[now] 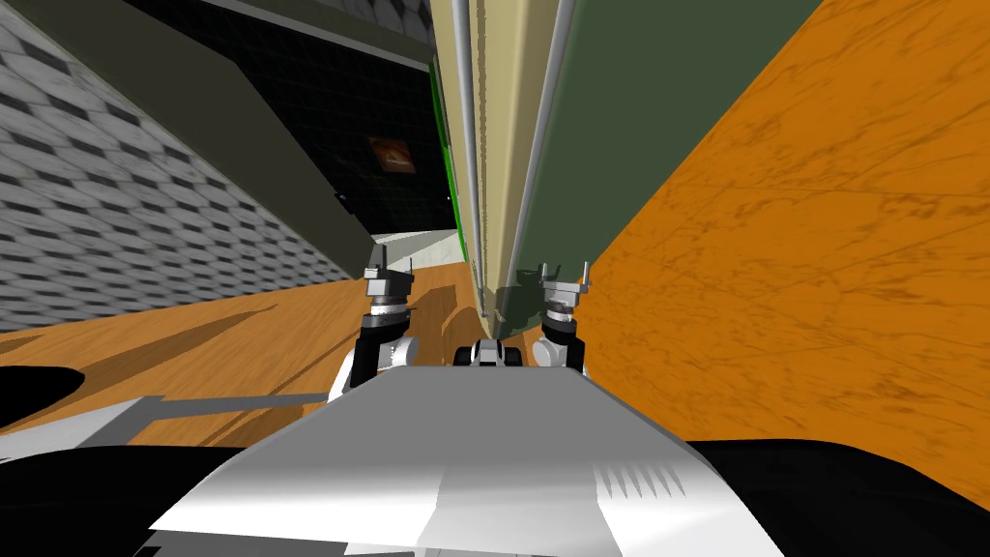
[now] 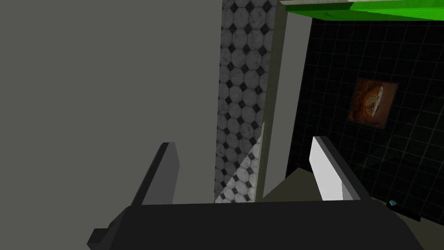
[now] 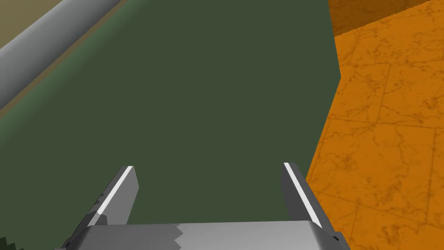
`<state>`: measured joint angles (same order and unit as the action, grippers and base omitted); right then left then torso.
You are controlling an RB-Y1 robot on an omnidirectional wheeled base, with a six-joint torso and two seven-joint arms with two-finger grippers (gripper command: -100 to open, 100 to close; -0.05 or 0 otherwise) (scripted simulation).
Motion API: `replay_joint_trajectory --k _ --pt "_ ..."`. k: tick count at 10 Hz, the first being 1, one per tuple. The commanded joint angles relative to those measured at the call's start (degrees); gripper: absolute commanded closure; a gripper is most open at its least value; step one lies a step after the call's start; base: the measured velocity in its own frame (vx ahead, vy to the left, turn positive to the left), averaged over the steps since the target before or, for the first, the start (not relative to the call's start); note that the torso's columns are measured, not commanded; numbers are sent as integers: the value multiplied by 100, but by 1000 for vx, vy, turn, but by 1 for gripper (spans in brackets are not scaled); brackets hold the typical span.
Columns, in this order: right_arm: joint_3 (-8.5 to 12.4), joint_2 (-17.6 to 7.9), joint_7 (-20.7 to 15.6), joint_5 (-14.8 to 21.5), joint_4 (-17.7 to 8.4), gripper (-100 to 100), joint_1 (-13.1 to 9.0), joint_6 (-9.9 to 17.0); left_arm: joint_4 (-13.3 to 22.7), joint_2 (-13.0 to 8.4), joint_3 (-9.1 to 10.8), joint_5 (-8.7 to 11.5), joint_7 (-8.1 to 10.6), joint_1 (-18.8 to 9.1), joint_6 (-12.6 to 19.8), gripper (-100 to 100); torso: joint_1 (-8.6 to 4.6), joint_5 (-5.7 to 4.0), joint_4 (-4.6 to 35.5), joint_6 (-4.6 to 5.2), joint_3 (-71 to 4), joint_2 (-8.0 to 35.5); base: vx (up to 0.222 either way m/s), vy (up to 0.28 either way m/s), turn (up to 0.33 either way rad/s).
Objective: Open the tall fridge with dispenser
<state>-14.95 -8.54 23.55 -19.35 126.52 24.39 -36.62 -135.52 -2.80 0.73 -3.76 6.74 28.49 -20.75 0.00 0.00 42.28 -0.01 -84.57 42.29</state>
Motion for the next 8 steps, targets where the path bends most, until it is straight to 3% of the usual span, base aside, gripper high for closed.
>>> replay_joint_trajectory --k 1,8 --pt "-181 -18 426 -317 -71 -100 -79 -9 0 0 0 0 0 0 0 0 -1 0 0 2 0 0 -3 4 45" --pt "-544 -59 1457 -974 -264 -100 -266 -23 0 0 0 0 0 0 0 0 0 0 0 0 0 0 -3 4 40"
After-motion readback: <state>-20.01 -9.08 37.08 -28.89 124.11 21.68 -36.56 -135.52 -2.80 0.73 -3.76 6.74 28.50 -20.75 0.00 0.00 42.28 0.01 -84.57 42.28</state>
